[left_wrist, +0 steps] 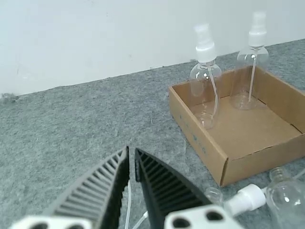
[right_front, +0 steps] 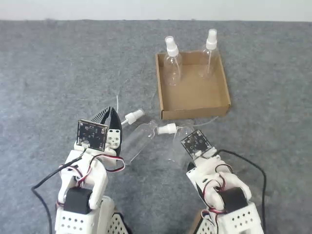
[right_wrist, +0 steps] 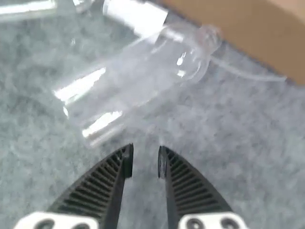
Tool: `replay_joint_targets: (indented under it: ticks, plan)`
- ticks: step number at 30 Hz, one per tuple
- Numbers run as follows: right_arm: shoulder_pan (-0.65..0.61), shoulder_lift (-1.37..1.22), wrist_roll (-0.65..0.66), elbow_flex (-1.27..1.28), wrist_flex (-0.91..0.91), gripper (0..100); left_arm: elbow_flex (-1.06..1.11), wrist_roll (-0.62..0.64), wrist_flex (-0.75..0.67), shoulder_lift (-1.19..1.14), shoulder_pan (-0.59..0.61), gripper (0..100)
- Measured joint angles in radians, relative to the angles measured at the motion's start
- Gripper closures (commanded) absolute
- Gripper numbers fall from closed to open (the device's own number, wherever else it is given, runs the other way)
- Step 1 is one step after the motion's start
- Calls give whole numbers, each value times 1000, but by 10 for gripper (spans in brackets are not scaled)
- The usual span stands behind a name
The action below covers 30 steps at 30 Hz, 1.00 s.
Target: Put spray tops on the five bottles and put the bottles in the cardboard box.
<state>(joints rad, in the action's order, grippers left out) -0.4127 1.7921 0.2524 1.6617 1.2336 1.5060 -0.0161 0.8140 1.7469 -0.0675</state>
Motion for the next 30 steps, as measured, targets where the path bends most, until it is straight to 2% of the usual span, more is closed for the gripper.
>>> replay_joint_targets:
  ticks: [22,28,30]
  plan:
    - [2,0,-5,0,71,943,12,0,0,2,0,988]
    - [2,0,-5,0,71,943,83,0,-107,0,0,988]
    - [2,0,-5,0,71,943,120,0,-183,0,0,988]
